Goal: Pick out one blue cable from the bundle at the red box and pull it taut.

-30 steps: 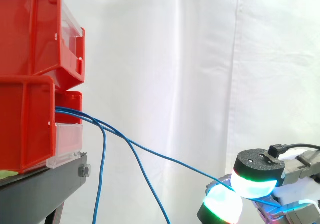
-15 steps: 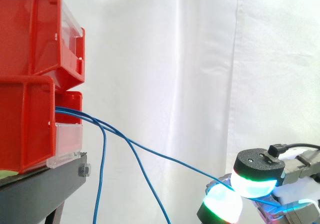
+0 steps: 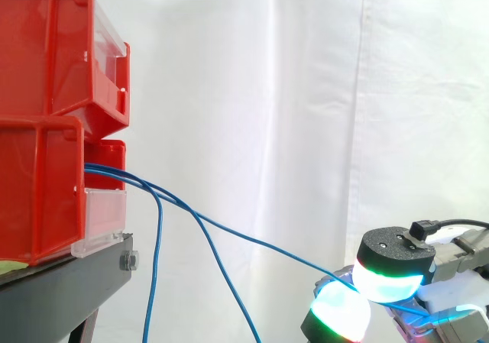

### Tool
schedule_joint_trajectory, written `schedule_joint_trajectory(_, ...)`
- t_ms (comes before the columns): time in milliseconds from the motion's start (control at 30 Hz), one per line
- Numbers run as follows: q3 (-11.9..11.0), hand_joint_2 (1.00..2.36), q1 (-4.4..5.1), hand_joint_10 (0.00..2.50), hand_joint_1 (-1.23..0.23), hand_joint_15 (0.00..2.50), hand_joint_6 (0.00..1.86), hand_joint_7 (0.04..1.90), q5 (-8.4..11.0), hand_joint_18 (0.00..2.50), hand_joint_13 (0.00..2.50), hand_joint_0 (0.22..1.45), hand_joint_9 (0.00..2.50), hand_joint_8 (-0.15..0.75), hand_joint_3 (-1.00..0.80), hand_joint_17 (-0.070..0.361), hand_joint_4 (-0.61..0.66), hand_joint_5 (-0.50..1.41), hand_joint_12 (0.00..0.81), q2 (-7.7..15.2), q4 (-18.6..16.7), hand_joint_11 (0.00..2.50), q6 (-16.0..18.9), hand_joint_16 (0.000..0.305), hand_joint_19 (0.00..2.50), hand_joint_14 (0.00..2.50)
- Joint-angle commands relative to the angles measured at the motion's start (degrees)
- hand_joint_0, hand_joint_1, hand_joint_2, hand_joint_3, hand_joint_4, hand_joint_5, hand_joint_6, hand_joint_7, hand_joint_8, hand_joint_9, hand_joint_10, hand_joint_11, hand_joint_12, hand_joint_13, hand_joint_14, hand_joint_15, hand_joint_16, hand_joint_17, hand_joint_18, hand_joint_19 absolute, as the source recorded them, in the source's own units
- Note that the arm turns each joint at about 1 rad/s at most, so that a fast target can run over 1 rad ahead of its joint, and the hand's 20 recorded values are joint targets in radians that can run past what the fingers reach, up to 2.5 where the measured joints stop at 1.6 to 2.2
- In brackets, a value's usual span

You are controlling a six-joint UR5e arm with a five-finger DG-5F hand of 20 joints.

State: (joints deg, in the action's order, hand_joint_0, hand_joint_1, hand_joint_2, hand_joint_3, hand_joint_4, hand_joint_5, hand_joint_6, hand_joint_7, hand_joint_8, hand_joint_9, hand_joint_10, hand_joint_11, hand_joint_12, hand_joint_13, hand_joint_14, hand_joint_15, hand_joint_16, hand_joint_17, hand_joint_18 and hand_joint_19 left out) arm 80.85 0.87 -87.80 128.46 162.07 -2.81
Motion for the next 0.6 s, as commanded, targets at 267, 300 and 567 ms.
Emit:
schedule_joint_trajectory(267, 0.0, 1.02, -0.08, 0.03, -0.74, 1.03, 0.89, 1.01, 0.00, 1.04, 1.42, 0.62, 1.55, 0.321, -0.01, 0.144, -0.05, -0.10, 0.439, 0.0, 0.0, 1.14, 0.1, 0.064, 0.78, 0.03)
schedule_joint_trajectory(300, 0.0, 1.02, 0.01, 0.03, -0.74, 1.03, 0.89, 1.01, 0.00, 1.04, 1.42, 0.62, 1.54, 0.320, -0.01, 0.143, -0.05, -0.10, 0.436, 0.0, 0.0, 1.13, 0.0, 0.064, 0.78, 0.03)
schedule_joint_trajectory(567, 0.0, 1.02, 0.01, 0.03, -0.74, 0.89, 0.88, 1.03, 0.00, 0.98, 1.31, 0.61, 1.45, 0.316, -0.03, 0.141, -0.05, -0.10, 0.453, 0.0, 0.0, 1.01, 0.0, 0.063, 0.75, 0.03)
